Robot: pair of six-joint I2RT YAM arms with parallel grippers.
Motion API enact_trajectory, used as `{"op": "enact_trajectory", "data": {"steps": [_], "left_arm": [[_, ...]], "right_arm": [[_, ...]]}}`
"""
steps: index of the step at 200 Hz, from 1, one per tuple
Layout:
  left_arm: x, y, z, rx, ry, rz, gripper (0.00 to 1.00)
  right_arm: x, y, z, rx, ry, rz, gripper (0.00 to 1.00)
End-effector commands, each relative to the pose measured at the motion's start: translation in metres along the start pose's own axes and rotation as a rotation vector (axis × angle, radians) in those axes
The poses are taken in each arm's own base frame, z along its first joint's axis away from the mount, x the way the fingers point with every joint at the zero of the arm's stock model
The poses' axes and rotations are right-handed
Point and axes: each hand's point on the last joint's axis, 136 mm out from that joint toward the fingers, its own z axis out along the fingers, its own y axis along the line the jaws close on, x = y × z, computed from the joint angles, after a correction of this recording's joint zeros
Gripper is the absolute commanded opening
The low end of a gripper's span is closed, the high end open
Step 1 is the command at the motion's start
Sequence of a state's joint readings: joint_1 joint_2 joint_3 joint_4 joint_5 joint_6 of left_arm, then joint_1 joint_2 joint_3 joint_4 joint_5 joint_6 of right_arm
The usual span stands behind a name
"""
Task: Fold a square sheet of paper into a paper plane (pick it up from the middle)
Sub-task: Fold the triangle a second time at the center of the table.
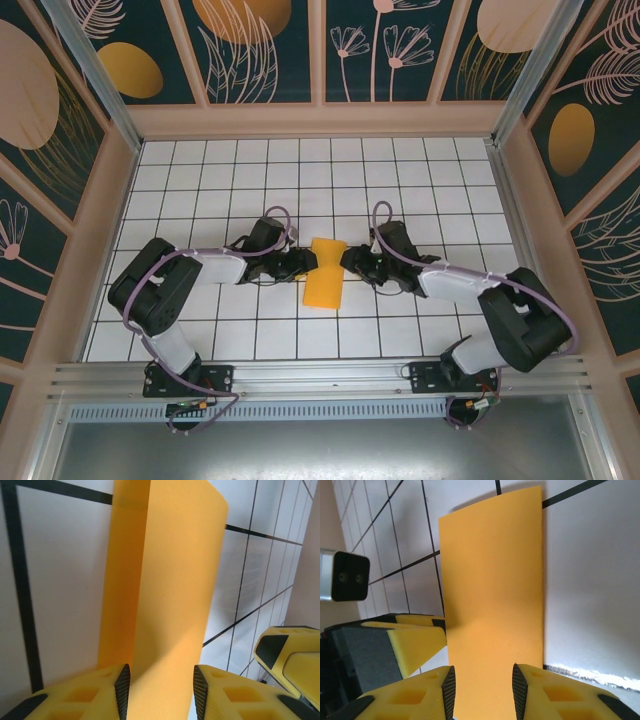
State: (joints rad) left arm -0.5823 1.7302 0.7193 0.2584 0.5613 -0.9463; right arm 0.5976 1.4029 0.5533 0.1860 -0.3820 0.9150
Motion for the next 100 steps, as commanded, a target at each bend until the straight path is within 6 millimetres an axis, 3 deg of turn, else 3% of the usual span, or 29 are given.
{"op": "enact_trajectory", "data": {"steps": [1,28,46,48,53,57,100], "left_arm": [[-0.004,-0.017,0.001,0.061,0.015,0.047,0.36],[-0.005,-0.022,-0.001,0.073,0.015,0.055,0.31],[-0.007,-0.022,-0.002,0.063,0.007,0.057,0.29],[-0.007,-0.022,-0.002,0.062,0.006,0.057,0.29],[-0.008,-0.023,-0.002,0.064,0.003,0.061,0.29],[-0.007,-0.024,-0.003,0.067,0.003,0.060,0.29],[-0.006,-0.037,-0.005,0.129,0.012,0.077,0.36]], "right_arm": [[-0.006,0.018,-0.015,-0.072,-0.073,-0.074,0.41],[-0.013,0.037,-0.038,-0.116,-0.157,-0.175,0.47],[-0.015,0.038,-0.044,-0.096,-0.212,-0.252,0.56],[-0.015,0.037,-0.045,-0.090,-0.216,-0.263,0.60],[-0.013,0.037,-0.045,-0.085,-0.221,-0.296,0.87],[-0.012,0.035,-0.044,-0.076,-0.220,-0.321,0.96],[0.002,0.036,-0.043,-0.046,-0.212,-0.475,0.91]]}}
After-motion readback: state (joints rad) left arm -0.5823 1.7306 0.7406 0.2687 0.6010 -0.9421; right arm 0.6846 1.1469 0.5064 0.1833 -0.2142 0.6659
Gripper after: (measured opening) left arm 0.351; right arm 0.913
